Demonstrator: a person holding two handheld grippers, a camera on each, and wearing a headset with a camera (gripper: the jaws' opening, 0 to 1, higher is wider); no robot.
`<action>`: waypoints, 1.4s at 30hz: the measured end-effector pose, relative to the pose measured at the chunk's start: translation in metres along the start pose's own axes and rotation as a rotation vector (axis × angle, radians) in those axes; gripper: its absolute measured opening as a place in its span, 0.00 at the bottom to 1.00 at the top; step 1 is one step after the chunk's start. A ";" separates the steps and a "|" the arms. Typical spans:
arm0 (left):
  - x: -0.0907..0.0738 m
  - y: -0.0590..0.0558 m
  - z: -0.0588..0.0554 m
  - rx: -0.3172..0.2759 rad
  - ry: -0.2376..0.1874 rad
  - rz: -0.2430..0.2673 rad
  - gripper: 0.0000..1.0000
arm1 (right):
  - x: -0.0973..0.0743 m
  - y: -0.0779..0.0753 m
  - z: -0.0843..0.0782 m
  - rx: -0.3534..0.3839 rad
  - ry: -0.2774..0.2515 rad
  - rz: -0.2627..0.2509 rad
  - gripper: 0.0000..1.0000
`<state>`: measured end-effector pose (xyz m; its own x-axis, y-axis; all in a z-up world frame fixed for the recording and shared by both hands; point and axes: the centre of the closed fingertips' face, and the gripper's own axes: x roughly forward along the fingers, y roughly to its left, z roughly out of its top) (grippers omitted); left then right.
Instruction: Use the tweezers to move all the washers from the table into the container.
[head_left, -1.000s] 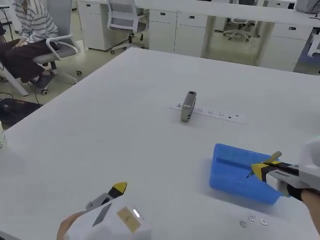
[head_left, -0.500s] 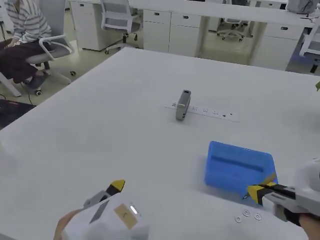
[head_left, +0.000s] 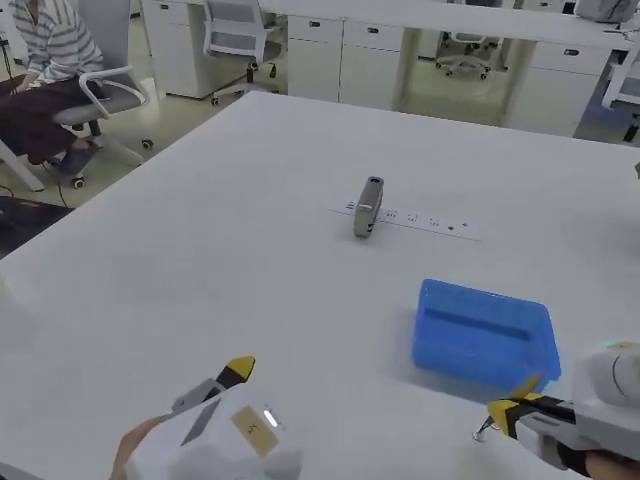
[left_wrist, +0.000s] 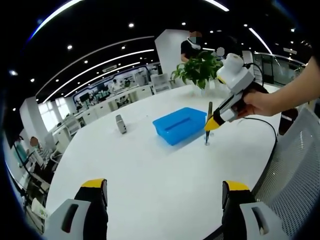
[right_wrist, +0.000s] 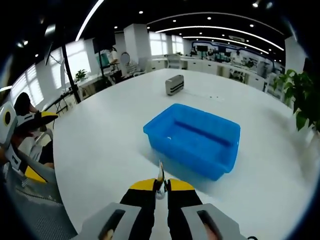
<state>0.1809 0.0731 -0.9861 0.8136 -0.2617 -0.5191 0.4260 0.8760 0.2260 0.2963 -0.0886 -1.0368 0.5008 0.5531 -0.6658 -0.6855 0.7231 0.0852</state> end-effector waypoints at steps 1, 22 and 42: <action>0.000 0.000 0.000 0.000 0.000 0.000 0.98 | 0.000 0.000 0.000 -0.001 0.002 0.001 0.04; 0.002 -0.001 -0.003 0.006 0.019 -0.003 0.97 | 0.001 0.005 0.002 -0.091 0.025 -0.004 0.02; 0.002 0.001 -0.004 0.003 0.021 0.003 0.97 | -0.014 0.012 0.029 -0.105 -0.034 0.008 0.02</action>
<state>0.1810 0.0746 -0.9899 0.8066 -0.2505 -0.5354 0.4246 0.8758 0.2298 0.2964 -0.0759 -1.0049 0.5116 0.5733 -0.6401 -0.7402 0.6723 0.0105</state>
